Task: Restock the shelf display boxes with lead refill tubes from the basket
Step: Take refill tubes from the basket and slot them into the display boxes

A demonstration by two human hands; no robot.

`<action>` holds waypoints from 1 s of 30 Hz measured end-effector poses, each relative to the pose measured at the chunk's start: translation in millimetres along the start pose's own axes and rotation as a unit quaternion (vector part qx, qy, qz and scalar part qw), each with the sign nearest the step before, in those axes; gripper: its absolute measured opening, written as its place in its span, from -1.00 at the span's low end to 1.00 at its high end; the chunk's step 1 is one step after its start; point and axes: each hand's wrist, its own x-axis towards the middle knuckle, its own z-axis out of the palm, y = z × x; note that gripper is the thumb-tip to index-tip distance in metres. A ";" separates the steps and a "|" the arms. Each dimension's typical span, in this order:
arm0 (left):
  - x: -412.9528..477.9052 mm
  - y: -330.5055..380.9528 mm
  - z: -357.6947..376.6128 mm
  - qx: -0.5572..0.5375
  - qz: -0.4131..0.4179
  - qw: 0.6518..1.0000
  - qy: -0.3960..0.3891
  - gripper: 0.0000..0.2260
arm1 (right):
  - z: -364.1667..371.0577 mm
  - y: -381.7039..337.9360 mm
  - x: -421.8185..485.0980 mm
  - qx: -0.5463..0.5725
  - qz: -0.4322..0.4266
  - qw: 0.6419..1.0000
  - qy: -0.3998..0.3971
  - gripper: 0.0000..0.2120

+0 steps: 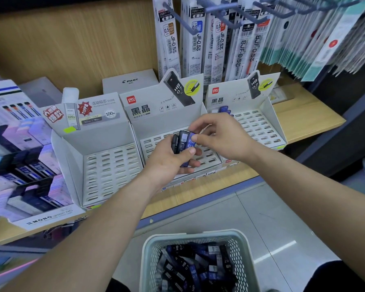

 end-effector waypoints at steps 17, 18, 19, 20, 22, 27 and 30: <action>3.3 -1.1 -0.5 0.029 -0.044 0.998 0.025 -0.86 | -73.9 39.9 -1.1 -0.072 0.006 0.979 0.193 -0.84; 3.3 -1.0 -0.2 0.030 -0.044 0.998 0.026 -0.85 | -74.3 43.4 -1.8 -0.096 0.007 0.977 0.189 -0.83; 3.4 -1.0 0.2 0.031 -0.044 0.998 0.027 -0.85 | -74.2 46.1 -2.4 -0.118 0.007 0.976 0.182 -0.83; 3.3 -1.0 0.7 0.032 -0.045 0.998 0.027 -0.85 | -73.6 48.1 -3.3 -0.136 0.008 0.975 0.174 -0.84; 3.1 -1.0 1.4 0.035 -0.047 0.998 0.027 -0.84 | -71.6 51.6 -4.8 -0.157 0.009 0.975 0.160 -0.86; 3.3 -1.3 1.1 0.036 -0.045 0.998 0.026 -0.81 | -71.7 51.2 -5.7 -0.201 -0.007 0.969 0.143 -0.88; 3.1 -0.7 1.0 0.033 -0.043 0.998 0.026 -0.81 | -72.7 49.2 -5.5 -0.223 -0.028 0.966 0.128 -0.88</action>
